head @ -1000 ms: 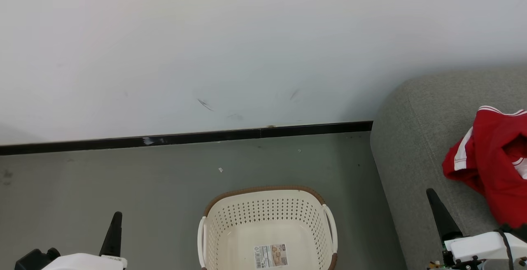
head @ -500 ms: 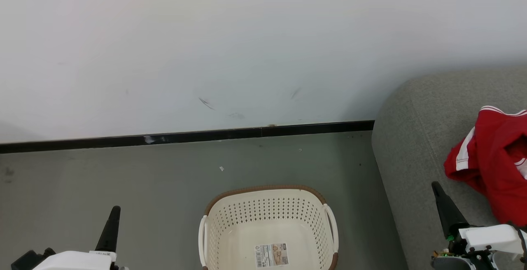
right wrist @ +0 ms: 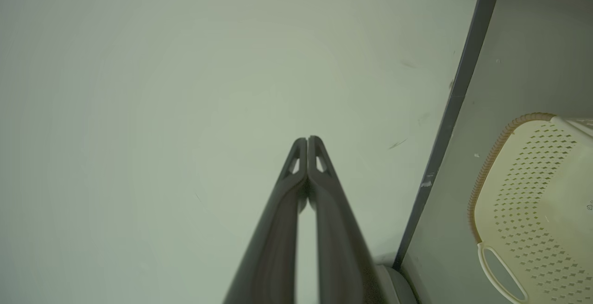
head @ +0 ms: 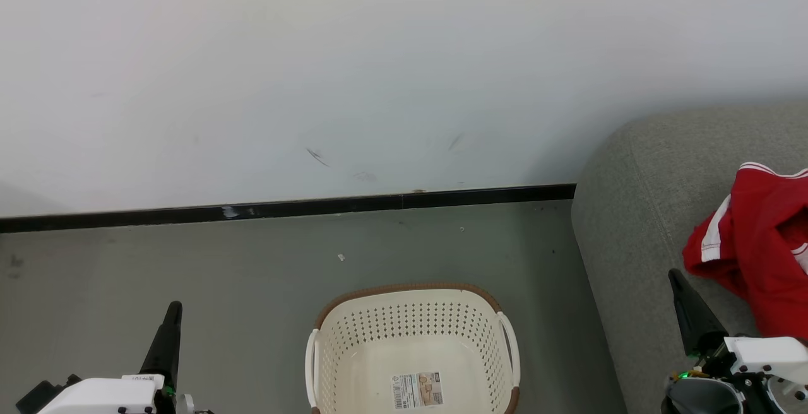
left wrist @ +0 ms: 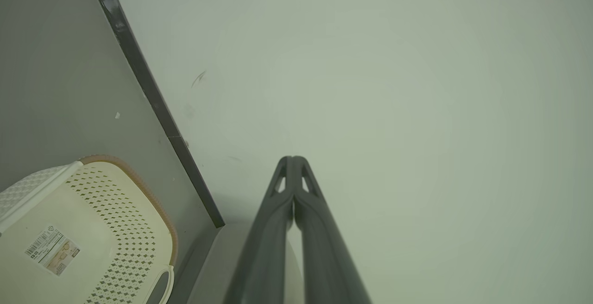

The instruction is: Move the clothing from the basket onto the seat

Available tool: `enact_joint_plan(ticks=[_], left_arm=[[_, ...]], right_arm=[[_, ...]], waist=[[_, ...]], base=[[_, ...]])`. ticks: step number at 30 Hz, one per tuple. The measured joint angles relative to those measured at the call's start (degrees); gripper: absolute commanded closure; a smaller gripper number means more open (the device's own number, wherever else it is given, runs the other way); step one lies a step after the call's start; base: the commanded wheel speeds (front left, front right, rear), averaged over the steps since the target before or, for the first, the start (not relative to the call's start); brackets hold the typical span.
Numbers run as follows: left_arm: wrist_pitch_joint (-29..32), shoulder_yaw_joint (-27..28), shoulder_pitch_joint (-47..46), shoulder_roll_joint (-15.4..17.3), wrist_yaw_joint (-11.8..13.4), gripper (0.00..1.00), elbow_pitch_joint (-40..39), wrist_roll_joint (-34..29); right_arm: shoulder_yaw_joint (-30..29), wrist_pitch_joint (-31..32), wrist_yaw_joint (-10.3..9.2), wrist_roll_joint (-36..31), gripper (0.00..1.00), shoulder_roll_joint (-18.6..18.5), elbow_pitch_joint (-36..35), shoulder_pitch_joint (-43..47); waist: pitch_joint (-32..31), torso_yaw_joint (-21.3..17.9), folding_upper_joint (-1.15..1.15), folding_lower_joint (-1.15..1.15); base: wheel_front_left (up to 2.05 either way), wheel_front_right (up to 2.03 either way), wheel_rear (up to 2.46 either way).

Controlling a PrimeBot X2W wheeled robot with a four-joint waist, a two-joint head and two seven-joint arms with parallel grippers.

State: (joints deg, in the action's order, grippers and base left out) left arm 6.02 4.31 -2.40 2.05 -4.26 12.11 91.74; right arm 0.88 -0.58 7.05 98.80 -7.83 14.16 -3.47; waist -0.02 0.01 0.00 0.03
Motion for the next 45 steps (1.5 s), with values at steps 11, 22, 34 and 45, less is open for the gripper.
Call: enact_joint_plan(ticks=[11,22,34,45], left_arm=[[0.00,0.14,-0.69,-0.05,-0.02,1.00,0.14,0.02],[0.01,0.18,-0.69,-0.07,-0.19,1.00,0.29,0.02],[0.02,0.20,-0.69,-0.07,-0.21,1.00,0.43,0.02],[0.03,0.20,-0.69,-0.07,-0.46,1.00,0.63,0.02]], right_arm=[[0.00,0.00,0.00,0.07,1.00,-0.09,0.55,-0.35],[0.00,0.00,0.00,0.07,1.00,-0.10,0.69,-0.36],[0.00,0.00,0.00,0.07,1.00,-0.11,0.77,-0.37],[0.01,0.00,0.00,0.07,1.00,-0.12,0.81,-0.39]], waist=[[0.00,0.00,0.00,0.00],[-0.01,-0.01,0.00,0.00],[-0.01,-0.02,0.00,-0.01],[-0.01,-0.02,0.00,-0.01]], base=[[0.00,0.00,0.00],[0.00,0.00,0.00],[0.00,0.00,0.00],[0.00,0.00,0.00]])
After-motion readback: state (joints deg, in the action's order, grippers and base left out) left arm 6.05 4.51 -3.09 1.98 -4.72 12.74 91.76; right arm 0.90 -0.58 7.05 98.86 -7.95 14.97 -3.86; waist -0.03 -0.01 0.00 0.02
